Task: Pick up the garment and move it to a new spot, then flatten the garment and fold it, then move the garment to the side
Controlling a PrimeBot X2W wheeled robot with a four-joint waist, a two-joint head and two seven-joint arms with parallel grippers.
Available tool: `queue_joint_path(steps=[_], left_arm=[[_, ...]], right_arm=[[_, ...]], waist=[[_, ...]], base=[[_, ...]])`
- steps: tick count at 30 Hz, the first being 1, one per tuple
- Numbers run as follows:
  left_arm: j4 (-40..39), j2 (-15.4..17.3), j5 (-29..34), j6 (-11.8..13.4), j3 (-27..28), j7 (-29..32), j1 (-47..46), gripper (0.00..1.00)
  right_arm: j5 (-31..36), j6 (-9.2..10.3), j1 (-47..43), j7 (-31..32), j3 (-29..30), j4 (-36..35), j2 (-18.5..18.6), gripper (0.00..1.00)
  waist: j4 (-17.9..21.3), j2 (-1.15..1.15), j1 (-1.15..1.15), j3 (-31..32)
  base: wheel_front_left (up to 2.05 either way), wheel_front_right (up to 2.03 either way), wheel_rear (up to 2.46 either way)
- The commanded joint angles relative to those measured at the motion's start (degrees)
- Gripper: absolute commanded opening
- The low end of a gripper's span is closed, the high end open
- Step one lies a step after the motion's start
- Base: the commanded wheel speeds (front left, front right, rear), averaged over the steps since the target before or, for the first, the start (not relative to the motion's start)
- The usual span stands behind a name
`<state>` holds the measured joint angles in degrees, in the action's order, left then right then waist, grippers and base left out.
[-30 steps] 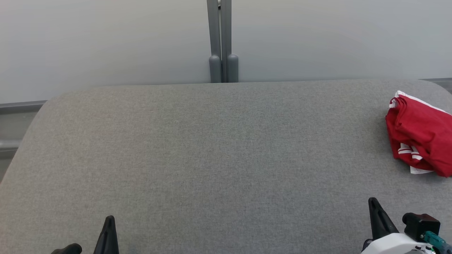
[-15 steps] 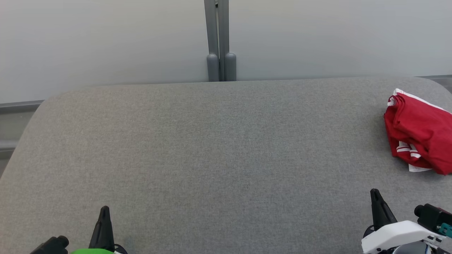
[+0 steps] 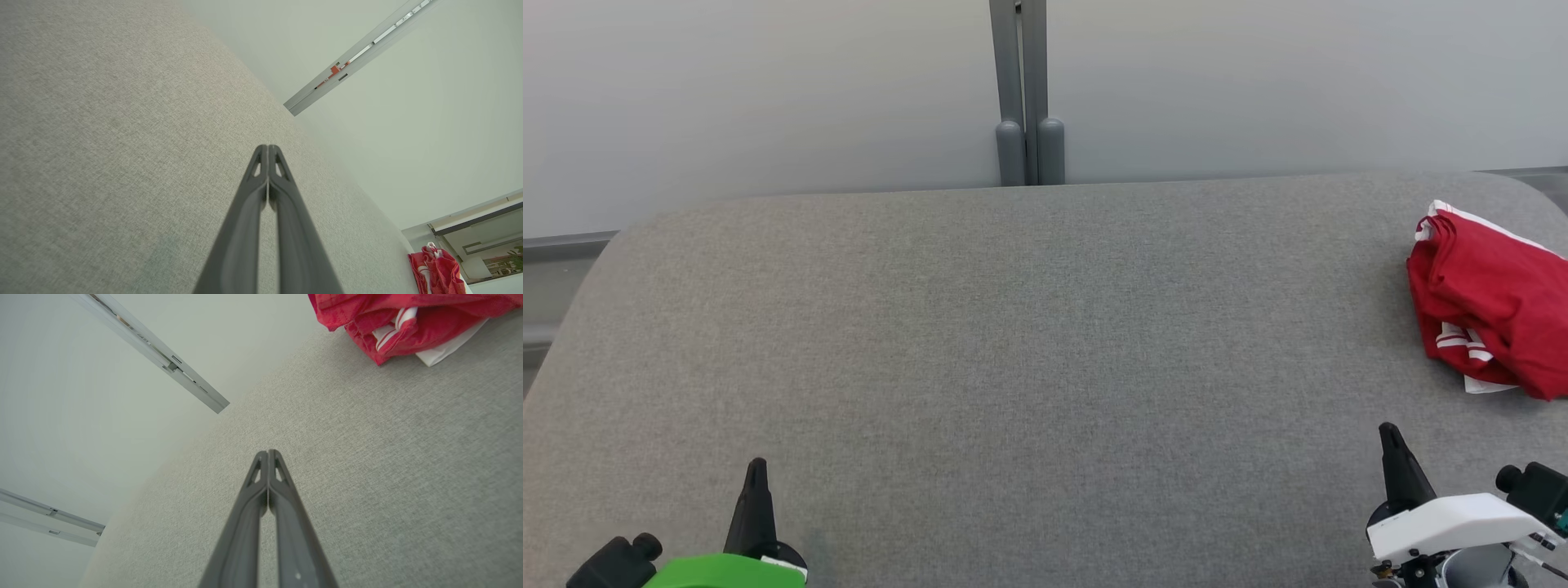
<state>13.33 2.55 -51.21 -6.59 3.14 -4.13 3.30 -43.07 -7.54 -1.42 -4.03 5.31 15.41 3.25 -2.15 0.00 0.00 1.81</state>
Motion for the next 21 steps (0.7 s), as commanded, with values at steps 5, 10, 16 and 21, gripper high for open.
queue_joint_path(steps=[5,10,16,21], left_arm=[[-0.38,0.27,-4.91,-0.33,0.52,1.1,-2.48,0.0],[-0.28,0.29,-8.19,-0.41,0.81,1.95,-3.13,0.0],[-0.18,0.31,-11.89,-0.45,1.13,2.97,-4.01,0.0],[-0.08,0.33,-14.85,-0.52,1.39,3.72,-4.56,0.0]], right_arm=[[-5.57,0.03,2.15,1.21,0.36,-0.91,0.18,0.0],[-9.51,0.03,2.68,2.07,0.45,-0.98,0.14,0.0],[-13.91,0.04,3.33,3.04,0.54,-1.05,0.11,0.0],[-17.51,0.04,3.78,3.83,0.61,-1.1,0.06,0.0]], waist=[[0.15,0.0,0.0,-0.14],[0.28,0.0,0.0,-0.26],[0.44,0.0,0.0,-0.41],[0.58,0.0,0.0,-0.54]], base=[[0.0,0.0,0.0],[0.0,0.0,0.0],[0.0,0.0,0.0],[0.0,0.0,0.0]])
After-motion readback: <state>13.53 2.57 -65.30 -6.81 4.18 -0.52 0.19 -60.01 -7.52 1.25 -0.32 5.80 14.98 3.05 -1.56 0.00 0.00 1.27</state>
